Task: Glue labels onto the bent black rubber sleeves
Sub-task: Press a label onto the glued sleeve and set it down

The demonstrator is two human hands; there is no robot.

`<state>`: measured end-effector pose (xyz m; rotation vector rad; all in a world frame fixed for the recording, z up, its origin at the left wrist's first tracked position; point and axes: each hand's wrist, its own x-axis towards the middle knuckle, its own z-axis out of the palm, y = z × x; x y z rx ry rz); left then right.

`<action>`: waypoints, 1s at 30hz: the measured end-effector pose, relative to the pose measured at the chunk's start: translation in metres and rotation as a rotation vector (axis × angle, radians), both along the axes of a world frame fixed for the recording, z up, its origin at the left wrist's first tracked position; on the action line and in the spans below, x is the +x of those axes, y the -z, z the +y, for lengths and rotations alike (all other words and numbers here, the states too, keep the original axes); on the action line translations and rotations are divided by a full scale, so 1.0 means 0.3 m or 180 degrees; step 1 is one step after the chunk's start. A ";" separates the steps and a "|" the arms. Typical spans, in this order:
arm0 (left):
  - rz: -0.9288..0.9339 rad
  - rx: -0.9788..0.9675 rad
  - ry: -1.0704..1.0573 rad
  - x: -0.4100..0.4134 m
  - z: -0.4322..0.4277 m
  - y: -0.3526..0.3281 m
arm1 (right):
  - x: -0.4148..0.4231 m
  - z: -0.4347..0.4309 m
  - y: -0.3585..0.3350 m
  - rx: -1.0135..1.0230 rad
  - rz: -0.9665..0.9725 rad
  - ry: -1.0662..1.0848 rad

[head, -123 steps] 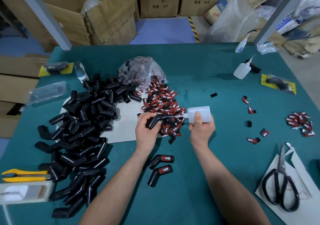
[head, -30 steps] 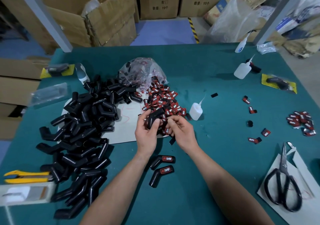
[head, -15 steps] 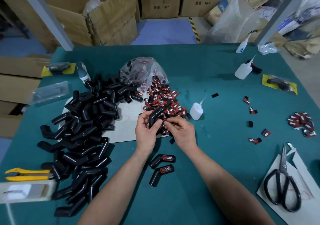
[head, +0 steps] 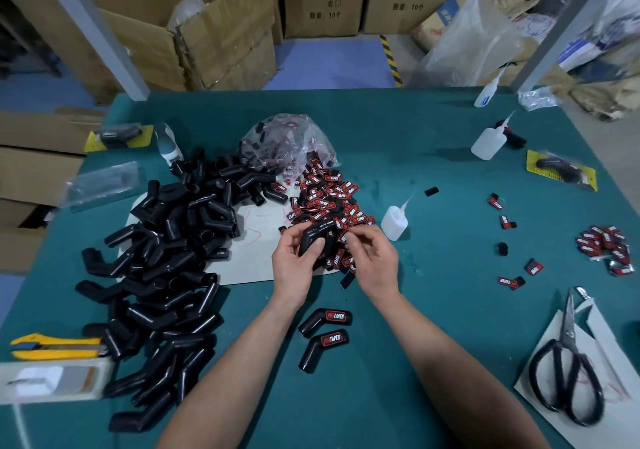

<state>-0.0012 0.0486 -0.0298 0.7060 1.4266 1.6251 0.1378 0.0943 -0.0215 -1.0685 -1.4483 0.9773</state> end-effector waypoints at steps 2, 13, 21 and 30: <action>0.0052 0.0014 0.0048 0.004 -0.003 0.000 | 0.005 0.021 -0.001 -0.0171 0.0003 0.0092; -0.0037 -0.0009 0.0025 0.016 -0.013 -0.020 | 0.005 0.045 0.036 0.0039 -0.0042 0.0070; -0.0077 -0.0026 -0.0039 0.020 -0.016 -0.025 | 0.008 0.034 0.030 -0.0267 0.0229 0.0177; -0.0055 0.0106 -0.0118 0.019 -0.019 -0.030 | 0.007 0.041 0.033 0.0151 0.0067 0.0248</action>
